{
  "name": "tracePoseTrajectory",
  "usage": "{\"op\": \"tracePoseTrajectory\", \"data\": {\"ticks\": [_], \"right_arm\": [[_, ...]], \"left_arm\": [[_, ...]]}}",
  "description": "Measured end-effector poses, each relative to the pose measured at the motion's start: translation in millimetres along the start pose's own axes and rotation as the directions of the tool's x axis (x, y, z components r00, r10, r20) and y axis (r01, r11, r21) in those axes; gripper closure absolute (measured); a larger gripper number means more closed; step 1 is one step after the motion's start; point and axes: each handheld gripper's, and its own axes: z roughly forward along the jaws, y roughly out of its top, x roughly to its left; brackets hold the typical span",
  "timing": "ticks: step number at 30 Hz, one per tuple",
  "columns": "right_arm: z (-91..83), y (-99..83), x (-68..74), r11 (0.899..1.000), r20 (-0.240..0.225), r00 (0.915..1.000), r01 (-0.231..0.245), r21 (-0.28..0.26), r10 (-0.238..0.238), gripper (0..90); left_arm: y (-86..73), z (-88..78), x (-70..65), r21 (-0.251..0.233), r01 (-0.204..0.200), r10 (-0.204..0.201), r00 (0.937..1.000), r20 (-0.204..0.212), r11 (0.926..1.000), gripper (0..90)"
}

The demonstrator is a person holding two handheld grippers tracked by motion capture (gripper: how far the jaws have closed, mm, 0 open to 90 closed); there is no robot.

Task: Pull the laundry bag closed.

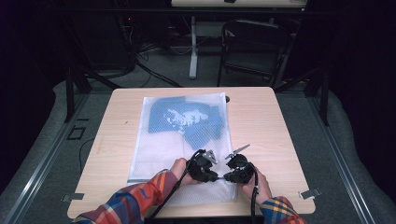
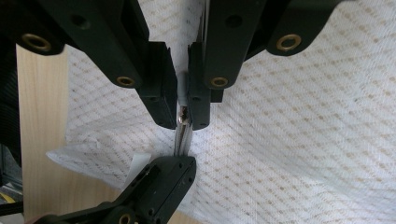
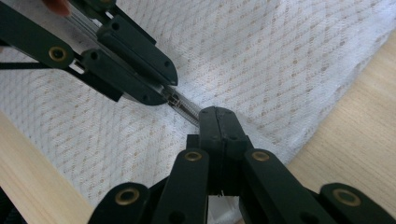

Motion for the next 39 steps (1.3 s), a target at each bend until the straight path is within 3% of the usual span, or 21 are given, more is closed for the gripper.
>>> {"op": "tracePoseTrajectory", "data": {"ticks": [2,5,14,15,28,31,34,36,39], "right_arm": [[-1.4,0.7,-0.5,1.000,0.001,1.0000,0.008,0.019,-0.008,90.0],[0.1,0.0,0.1,1.000,0.000,1.0000,-0.001,-0.002,0.001,90.0],[-0.1,-0.1,0.1,1.000,-0.003,1.0000,-0.002,0.001,0.002,90.0],[0.1,-0.1,0.3,1.000,-0.002,1.0000,-0.004,-0.001,0.004,90.0],[-0.4,0.8,0.5,1.000,-0.001,1.0000,-0.004,0.008,0.004,90.0],[-2.0,3.5,1.9,1.000,0.022,0.9997,0.006,0.028,-0.007,90.0],[-3.4,7.4,5.5,0.999,0.001,0.9996,-0.028,-0.038,0.028,90.0],[-4.0,12.3,7.7,1.000,0.004,1.0000,0.000,-0.026,0.000,90.0],[-2.5,17.1,13.0,0.999,-0.012,0.9999,-0.002,-0.032,0.002,90.0]], "left_arm": [[-0.3,-1.2,0.2,0.006,0.002,-0.002,1.0000,-0.004,1.0000,82.8],[-1.9,-3.8,0.5,0.009,0.005,-0.005,1.0000,-0.007,0.9999,82.8],[-6.6,-10.9,2.7,0.002,0.011,-0.011,0.9999,0.008,0.9999,82.8],[-6.6,-12.5,2.6,0.019,0.006,-0.006,1.0000,-0.003,0.9998,82.8],[-15.8,-20.5,6.3,0.015,0.028,-0.028,0.9996,-0.005,0.9995,82.7],[-15.7,-18.1,7.3,0.016,0.031,-0.031,0.9995,-0.005,0.9994,82.7],[-15.6,-19.0,8.4,0.010,0.046,-0.046,0.9988,-0.014,0.9989,82.7],[-15.6,-19.3,8.5,0.006,0.049,-0.049,0.9987,-0.015,0.9988,82.7],[-15.8,-19.2,7.9,0.002,0.048,-0.048,0.9987,-0.018,0.9988,82.7]]}}
